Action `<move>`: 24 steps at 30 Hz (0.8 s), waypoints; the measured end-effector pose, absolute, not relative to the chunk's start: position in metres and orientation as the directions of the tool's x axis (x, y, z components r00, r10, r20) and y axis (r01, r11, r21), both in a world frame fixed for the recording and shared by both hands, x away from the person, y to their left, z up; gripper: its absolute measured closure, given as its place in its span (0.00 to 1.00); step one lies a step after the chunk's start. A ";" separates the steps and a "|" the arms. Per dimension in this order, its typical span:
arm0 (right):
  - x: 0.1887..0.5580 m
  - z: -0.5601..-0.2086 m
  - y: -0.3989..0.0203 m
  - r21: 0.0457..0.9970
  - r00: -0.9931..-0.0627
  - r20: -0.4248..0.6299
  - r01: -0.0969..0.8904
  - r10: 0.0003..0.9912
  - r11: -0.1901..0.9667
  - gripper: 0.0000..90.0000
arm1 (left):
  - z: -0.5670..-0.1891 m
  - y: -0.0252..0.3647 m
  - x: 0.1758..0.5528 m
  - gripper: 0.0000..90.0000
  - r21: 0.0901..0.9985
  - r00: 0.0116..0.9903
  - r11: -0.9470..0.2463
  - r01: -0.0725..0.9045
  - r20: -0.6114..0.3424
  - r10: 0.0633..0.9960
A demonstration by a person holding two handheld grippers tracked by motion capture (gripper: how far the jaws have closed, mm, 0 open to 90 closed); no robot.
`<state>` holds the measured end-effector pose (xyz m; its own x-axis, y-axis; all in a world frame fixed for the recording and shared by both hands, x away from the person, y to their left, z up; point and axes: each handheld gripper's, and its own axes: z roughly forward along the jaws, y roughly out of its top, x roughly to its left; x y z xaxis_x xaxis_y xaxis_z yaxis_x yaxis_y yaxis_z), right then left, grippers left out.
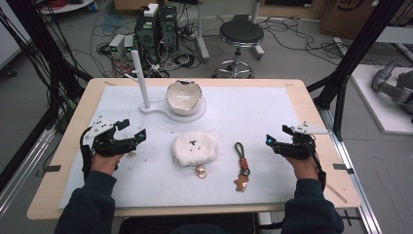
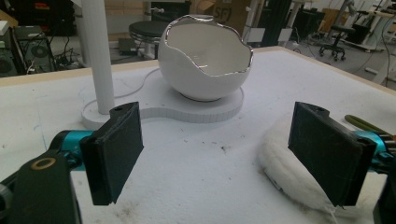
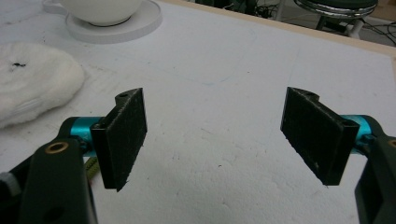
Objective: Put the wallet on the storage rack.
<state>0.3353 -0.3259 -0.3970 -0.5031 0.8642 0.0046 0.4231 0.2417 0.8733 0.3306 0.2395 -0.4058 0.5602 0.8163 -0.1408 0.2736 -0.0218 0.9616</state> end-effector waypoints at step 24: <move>0.336 -0.399 -0.309 0.870 -0.548 0.022 0.422 0.836 0.254 0.26 | -0.422 0.166 0.346 0.20 0.900 0.673 -0.166 0.404 -0.170 0.720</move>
